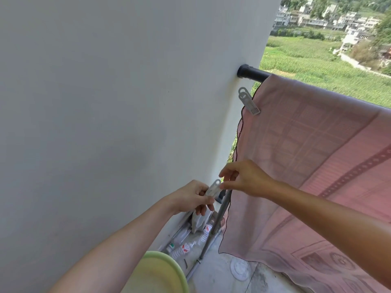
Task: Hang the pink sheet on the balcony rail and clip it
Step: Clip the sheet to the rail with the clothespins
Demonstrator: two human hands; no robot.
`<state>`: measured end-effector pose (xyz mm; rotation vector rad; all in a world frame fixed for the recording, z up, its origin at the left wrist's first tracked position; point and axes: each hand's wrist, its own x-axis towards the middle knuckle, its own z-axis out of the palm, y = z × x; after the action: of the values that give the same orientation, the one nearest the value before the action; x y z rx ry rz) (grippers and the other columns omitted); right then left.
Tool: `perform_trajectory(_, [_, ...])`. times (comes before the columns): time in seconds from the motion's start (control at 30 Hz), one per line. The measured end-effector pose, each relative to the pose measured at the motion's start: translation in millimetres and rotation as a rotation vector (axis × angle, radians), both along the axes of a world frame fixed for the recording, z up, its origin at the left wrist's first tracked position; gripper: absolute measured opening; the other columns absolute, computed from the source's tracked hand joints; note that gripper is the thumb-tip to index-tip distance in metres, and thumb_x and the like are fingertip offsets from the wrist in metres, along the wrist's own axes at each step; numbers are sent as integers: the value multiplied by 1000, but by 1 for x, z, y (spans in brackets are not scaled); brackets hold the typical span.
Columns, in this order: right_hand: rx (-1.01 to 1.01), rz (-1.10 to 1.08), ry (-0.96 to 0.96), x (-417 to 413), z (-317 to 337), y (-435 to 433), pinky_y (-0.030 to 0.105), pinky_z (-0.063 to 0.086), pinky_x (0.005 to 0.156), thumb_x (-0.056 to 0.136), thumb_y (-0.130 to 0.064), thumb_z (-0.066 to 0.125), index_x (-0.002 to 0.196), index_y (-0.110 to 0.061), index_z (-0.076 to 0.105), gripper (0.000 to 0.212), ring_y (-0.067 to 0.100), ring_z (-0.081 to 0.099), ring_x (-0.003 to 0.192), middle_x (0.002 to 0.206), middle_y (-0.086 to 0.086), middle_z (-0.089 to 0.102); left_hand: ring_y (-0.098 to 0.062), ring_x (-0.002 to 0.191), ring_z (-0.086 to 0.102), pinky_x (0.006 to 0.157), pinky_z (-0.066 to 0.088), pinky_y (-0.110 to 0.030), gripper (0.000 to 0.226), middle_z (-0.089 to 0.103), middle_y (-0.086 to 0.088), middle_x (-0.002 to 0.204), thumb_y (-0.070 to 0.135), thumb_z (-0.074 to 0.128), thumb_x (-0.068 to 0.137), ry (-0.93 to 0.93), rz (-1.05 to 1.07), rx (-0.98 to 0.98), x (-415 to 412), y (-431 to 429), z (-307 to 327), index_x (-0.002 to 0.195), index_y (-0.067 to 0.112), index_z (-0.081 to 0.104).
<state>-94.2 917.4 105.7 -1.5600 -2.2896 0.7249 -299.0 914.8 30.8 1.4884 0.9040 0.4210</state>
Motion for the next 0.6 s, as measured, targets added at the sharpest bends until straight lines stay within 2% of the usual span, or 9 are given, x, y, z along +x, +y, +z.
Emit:
perform_trajectory(0.13, [10,5,-53,15,-8,0,40,55,69,80,-35,76,81,-26,75,9,11,64,72,76,-7,70,-23,61,64,55,53,-26,5,70,-19,88,4,61,92,-32,-19,-45,18,3,-3,93,-1,61])
perform_trajectory(0.23, [118,-39,-125,34,-4,3,45,52,71,88,-36,67,78,-33,60,12,11,60,74,80,-11,61,-24,77,66,64,55,-30,33,69,-19,98,7,73,84,81,14,-23,27,15,-15,112,-5,61])
perform_trajectory(0.33, [222,-61,-166,56,12,6,38,50,75,90,-32,63,79,-30,54,14,10,56,79,87,-15,51,-19,93,61,79,55,-31,54,60,-13,121,14,77,81,231,140,85,34,32,-25,129,4,54])
perform_trajectory(0.4, [263,-68,-185,68,20,5,33,47,78,90,-27,63,81,-26,55,12,11,54,83,93,-11,50,-20,104,56,79,53,-28,69,49,-11,133,15,78,80,180,214,90,42,43,-24,140,13,44])
perform_trajectory(0.5, [283,-79,-224,79,25,-1,26,42,71,91,-24,63,84,-22,57,9,9,53,80,96,-7,54,-27,131,44,98,45,-34,89,38,-10,146,22,84,73,1,219,-13,63,63,-18,147,28,34])
perform_trajectory(0.57, [264,-103,-231,83,26,-6,20,38,61,90,-24,64,85,-22,60,6,2,52,71,87,-9,59,-25,132,46,106,42,-38,82,44,-7,145,26,87,70,-110,179,-38,78,74,-14,141,30,47])
perform_trajectory(0.6, [246,-121,-217,86,26,-8,21,40,60,89,-24,64,86,-22,61,5,2,55,70,84,-9,63,-22,124,55,104,45,-37,69,54,-7,138,25,86,70,-176,165,-41,84,78,-14,132,25,58])
